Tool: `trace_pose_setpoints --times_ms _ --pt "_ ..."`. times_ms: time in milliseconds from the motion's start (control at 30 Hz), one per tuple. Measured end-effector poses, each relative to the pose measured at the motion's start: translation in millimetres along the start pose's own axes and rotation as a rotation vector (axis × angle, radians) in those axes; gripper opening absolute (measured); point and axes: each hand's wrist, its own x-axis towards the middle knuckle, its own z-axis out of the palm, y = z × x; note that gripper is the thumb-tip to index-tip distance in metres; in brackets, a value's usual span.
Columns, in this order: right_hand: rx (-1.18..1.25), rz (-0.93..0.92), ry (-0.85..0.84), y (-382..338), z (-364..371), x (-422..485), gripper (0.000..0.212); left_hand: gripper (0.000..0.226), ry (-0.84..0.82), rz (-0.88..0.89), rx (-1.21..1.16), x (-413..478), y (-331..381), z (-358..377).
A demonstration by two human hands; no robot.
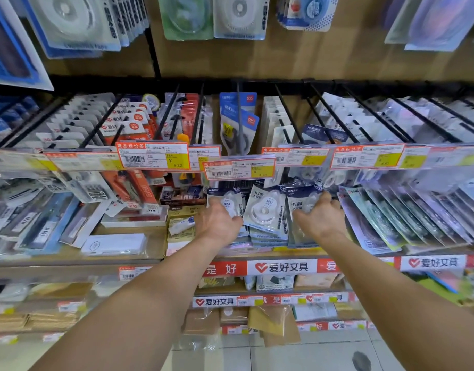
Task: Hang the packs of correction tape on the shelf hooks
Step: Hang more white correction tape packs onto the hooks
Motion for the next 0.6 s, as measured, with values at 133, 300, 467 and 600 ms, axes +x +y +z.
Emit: trace_pose_setpoints --times_ms 133,300,467,600 --pt "-0.008 -0.009 0.047 1.9 -3.6 -0.1 0.073 0.069 0.083 0.02 0.028 -2.4 -3.3 -4.3" --pt "-0.038 0.001 0.084 8.7 -14.6 -1.1 0.073 0.064 0.131 0.027 0.065 -8.8 -11.0 -10.5" --pt "-0.046 0.084 0.046 11.3 -26.4 -10.4 0.079 0.058 0.165 0.052 0.079 -20.8 -20.6 -20.9" --pt "-0.06 0.121 -0.006 20.0 -32.8 -19.7 0.079 0.059 0.173 0.065 0.082 -33.1 -29.2 -27.2"
